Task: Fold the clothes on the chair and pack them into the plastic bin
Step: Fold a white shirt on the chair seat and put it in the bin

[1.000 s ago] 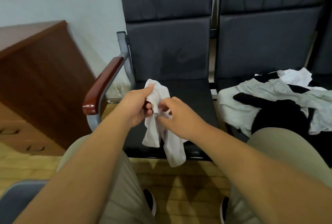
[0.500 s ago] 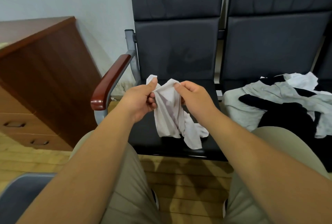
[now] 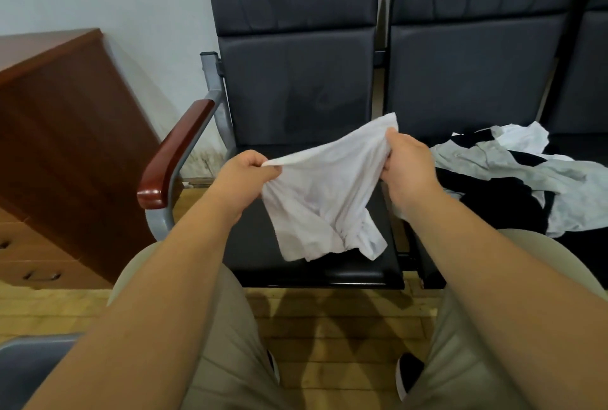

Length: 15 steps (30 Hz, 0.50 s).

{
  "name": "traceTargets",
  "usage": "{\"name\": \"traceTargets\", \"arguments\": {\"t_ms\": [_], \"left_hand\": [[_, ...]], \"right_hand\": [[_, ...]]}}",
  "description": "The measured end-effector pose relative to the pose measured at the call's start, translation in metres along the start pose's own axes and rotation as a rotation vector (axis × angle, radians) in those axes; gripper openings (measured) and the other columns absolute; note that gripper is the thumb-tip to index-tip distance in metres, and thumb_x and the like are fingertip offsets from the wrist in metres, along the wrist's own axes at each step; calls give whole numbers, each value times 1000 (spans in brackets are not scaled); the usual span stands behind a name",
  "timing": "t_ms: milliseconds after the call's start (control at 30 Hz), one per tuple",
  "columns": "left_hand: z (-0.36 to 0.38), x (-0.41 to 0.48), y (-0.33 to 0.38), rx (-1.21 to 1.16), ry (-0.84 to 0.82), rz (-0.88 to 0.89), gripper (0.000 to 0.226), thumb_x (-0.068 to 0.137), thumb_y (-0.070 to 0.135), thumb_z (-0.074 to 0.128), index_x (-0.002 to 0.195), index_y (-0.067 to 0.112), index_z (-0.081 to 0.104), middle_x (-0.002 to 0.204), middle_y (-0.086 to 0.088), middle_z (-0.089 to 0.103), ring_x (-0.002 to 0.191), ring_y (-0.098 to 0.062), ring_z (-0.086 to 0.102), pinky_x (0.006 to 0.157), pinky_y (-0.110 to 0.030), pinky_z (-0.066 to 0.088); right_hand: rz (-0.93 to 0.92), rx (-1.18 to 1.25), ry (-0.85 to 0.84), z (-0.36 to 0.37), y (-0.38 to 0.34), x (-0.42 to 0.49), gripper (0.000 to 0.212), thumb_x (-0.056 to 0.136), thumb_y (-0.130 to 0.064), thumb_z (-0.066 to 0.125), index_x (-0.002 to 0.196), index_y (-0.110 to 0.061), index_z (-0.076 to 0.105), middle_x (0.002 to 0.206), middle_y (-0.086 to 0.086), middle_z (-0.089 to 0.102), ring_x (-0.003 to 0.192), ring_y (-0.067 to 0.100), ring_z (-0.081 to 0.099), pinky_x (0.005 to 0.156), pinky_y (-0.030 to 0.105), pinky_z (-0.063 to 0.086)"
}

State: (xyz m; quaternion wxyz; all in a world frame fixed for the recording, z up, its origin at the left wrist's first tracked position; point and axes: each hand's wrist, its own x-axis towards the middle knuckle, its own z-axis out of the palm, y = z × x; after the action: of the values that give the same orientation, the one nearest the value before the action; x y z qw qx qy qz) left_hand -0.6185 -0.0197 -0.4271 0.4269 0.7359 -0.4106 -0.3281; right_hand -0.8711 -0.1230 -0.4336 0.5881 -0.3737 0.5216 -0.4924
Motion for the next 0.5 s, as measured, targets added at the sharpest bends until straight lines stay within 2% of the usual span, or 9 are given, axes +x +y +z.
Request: {"name": "traceTargets", "arguments": {"t_ms": [33,67,167,200,267,300,367,433,500], "left_hand": [[1,2,0,46,55,3,26,95,37,74,104,14,69,103,-11,74,100,-31,70,94,-49,60],[3,2,2,76,80,20,27,97,39,71,104,14,67,103,-11,71,97,-29,68,91,-45,57],[12,-2,9,91,17,131,24,101,42,65,102,18,65,100,-7,69,87,-18,63,80,-36,57],[16,-7,12,94,-26,162,21,102,41,64,102,20,66,98,-2,71,86,-15,65,76,-33,58],[24,-14,17,69,-113,206,16,102,39,64,100,24,69,93,6,75,83,-10,68,73,-30,59],[27,-15,18,55,-144,218,13,102,37,66,99,26,71,93,6,76,84,-10,70,75,-32,60],[33,-18,21,32,-195,232,9,100,33,68,98,27,74,95,4,78,85,-11,71,80,-34,59],[38,-19,25,32,-219,242,7,98,32,70,97,29,76,93,4,78,82,-8,70,76,-31,58],[40,-18,26,41,-213,241,4,95,35,75,95,31,76,92,5,77,83,-9,70,76,-30,57]], "right_hand": [[-3,-31,53,-7,-1,5,27,90,-36,62,78,-12,61,76,8,67,74,17,65,66,35,56],[-35,-80,94,-13,-1,10,24,92,-33,60,73,-18,56,69,0,57,67,16,55,60,33,47],[-155,-355,81,-23,7,12,8,95,-28,56,91,-22,60,81,-6,57,77,18,56,65,31,47],[-168,-486,37,-23,12,9,14,95,-27,58,107,-21,60,90,-6,57,84,17,56,67,29,46],[-270,-755,-68,-20,21,1,62,92,-33,69,148,-24,45,128,-3,52,111,16,54,88,29,47],[-360,-846,-156,-17,25,-4,81,89,-36,74,159,-30,33,147,-1,43,129,17,48,102,32,44],[-489,-893,-408,-7,30,-20,90,84,-42,78,160,-44,29,162,-8,33,147,13,35,117,37,38],[-458,-845,-574,1,34,-30,61,88,-45,76,144,-49,51,146,-16,52,134,5,50,109,34,47],[-439,-802,-515,6,38,-30,16,96,-43,68,112,-44,68,109,-18,69,101,1,65,85,29,54]]}}
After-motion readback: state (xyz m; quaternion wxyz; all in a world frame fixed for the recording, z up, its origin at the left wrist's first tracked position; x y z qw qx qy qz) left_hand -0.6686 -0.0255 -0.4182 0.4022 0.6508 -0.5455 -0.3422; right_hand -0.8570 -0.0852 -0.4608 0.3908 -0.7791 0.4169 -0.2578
